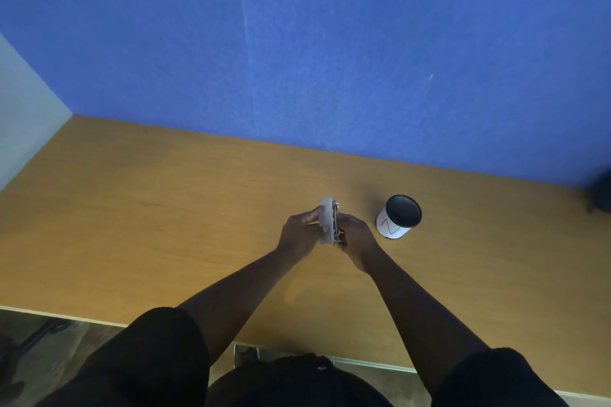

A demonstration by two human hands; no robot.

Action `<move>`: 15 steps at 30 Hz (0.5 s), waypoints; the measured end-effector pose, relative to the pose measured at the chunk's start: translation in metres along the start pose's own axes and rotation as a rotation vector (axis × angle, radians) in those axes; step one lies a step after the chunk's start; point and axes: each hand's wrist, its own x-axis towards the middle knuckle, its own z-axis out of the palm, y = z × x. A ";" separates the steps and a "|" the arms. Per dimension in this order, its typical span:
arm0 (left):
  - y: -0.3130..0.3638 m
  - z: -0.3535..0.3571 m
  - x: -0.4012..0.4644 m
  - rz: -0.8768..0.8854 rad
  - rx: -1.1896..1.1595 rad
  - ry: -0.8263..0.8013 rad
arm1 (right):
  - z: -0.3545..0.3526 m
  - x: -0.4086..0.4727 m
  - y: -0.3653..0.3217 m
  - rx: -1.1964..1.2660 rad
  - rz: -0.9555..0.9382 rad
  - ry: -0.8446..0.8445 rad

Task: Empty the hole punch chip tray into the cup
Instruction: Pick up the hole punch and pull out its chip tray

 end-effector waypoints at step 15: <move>0.013 -0.009 0.002 -0.303 -0.537 -0.019 | 0.010 0.001 -0.010 -0.328 -0.171 0.104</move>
